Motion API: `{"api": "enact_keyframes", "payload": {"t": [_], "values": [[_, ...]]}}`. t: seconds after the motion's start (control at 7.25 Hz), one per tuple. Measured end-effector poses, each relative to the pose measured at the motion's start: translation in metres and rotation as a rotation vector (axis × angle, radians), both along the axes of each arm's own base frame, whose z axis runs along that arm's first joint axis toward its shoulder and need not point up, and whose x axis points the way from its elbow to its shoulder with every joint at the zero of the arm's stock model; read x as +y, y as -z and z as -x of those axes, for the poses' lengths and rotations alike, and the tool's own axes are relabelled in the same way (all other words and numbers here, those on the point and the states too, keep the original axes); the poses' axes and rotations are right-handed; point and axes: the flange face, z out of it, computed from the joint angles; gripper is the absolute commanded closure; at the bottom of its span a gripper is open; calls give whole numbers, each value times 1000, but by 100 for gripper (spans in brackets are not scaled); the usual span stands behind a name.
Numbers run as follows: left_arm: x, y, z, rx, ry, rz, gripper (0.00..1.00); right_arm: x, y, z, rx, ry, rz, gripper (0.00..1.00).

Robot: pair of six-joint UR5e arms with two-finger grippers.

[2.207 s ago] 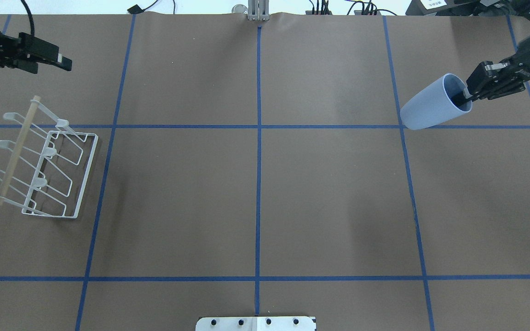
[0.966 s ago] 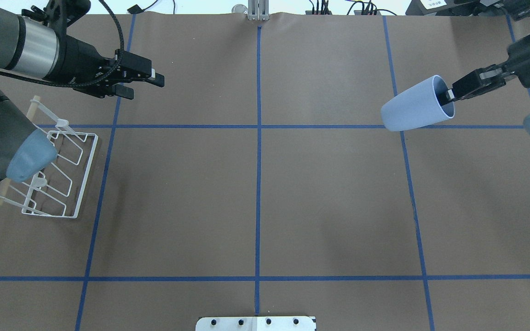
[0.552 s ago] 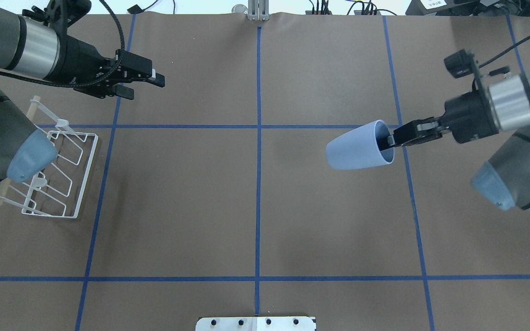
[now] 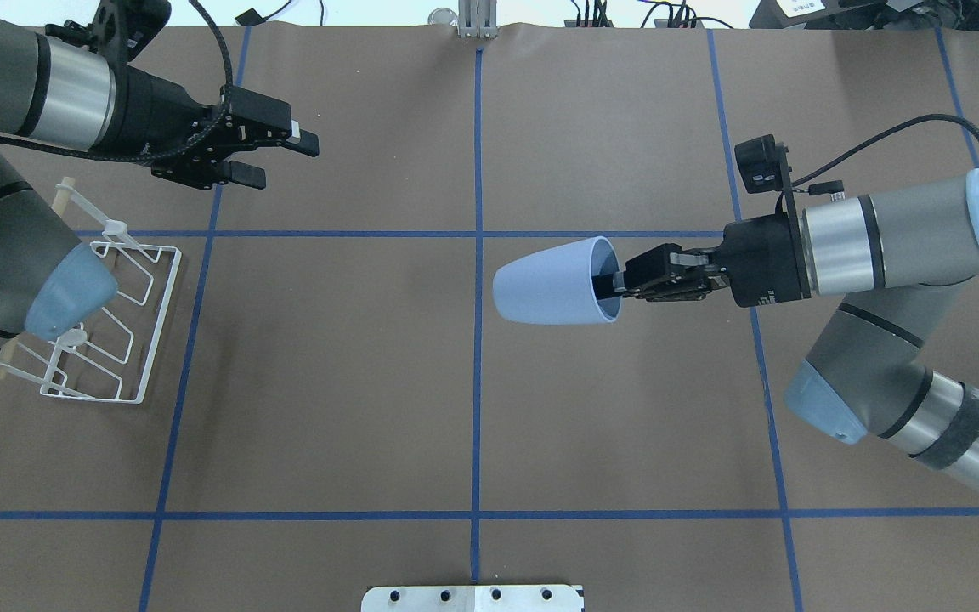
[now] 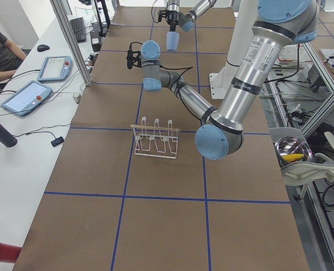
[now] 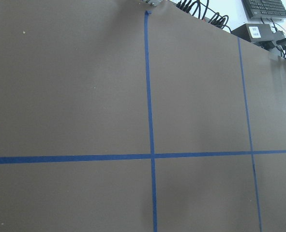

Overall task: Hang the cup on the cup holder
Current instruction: 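Lift the cup with the right gripper toward center while the left arm swings in, then close the left gripper on the cup's base held out by the right gripper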

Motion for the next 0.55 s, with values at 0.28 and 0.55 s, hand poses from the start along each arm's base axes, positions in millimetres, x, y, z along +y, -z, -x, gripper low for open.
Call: {"api": "enact_keyframes", "payload": {"t": [0.28, 0.55], "values": [[17, 13, -27, 232, 5, 54, 2, -6, 39, 7, -88, 0, 103, 100], [37, 39, -42, 436, -9, 118, 2, -7, 56, 11, -177, 37, 203, 100]]}}
